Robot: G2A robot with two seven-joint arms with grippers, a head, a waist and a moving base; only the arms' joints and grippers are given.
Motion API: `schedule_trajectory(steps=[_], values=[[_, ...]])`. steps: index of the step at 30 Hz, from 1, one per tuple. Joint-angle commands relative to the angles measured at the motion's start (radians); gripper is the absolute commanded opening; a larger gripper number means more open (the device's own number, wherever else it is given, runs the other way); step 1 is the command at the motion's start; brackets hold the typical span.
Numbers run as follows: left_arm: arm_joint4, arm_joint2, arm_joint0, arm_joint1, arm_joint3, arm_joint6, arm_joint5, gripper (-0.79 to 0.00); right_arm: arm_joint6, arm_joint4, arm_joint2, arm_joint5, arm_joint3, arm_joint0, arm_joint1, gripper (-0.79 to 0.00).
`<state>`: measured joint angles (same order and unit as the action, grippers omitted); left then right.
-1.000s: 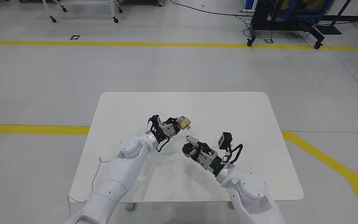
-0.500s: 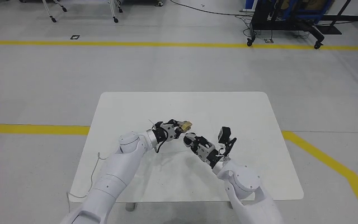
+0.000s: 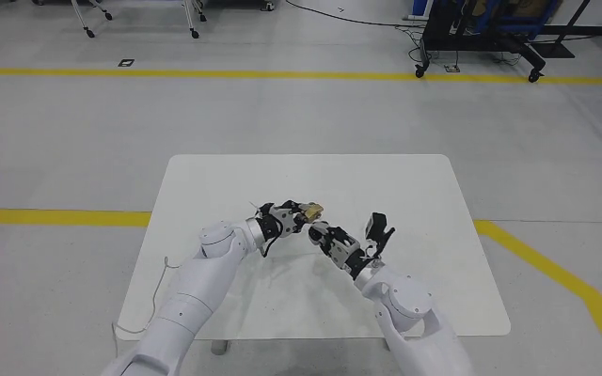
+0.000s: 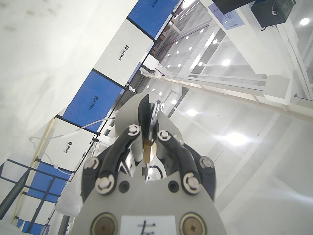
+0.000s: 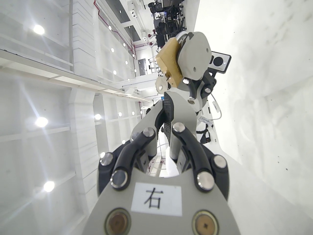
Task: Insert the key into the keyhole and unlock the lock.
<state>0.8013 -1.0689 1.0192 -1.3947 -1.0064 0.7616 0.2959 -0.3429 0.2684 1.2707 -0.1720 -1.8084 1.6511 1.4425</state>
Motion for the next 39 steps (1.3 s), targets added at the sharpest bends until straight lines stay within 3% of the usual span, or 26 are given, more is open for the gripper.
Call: schedule_trajectory(steps=[1, 6, 16, 23, 24, 25, 28, 33, 39], values=[[-0.004, 0.000, 0.003, 0.000, -0.003, 0.001, -0.014, -0.785, -0.015, 0.006, 0.008, 0.020, -0.022, 0.022, -0.004, -0.785], [-0.006, 0.006, 0.005, 0.001, -0.003, 0.012, 0.000, -0.785, -0.013, 0.023, 0.039, 0.050, -0.052, 0.054, -0.012, -0.785], [-0.005, 0.010, 0.005, 0.003, -0.003, 0.042, 0.015, -0.785, 0.127, -0.025, -0.022, -0.019, -0.001, -0.026, -0.005, -0.785], [-0.004, 0.005, 0.010, 0.004, -0.014, 0.031, -0.018, -0.785, 0.150, -0.027, -0.009, 0.028, -0.058, 0.034, -0.012, -0.785], [-0.005, 0.003, 0.013, 0.004, -0.018, 0.027, -0.040, -0.785, 0.138, -0.023, -0.006, 0.037, -0.070, 0.050, -0.014, -0.720], [-0.015, -0.001, 0.014, 0.004, -0.025, 0.017, -0.078, -0.785, 0.117, -0.022, -0.002, 0.046, -0.081, 0.064, -0.017, -0.523], [-0.053, -0.001, 0.028, 0.004, -0.042, 0.003, -0.187, -0.785, 0.095, -0.029, 0.008, 0.052, -0.090, 0.091, -0.023, -0.419], [-0.080, 0.003, 0.041, 0.005, -0.053, 0.035, -0.276, -0.785, 0.027, 0.081, 0.017, 0.046, -0.030, 0.060, -0.024, -0.419], [-0.107, 0.013, 0.041, 0.006, -0.051, 0.076, -0.282, -0.785, -0.098, 0.233, 0.052, 0.046, 0.061, 0.009, -0.029, -0.446]])
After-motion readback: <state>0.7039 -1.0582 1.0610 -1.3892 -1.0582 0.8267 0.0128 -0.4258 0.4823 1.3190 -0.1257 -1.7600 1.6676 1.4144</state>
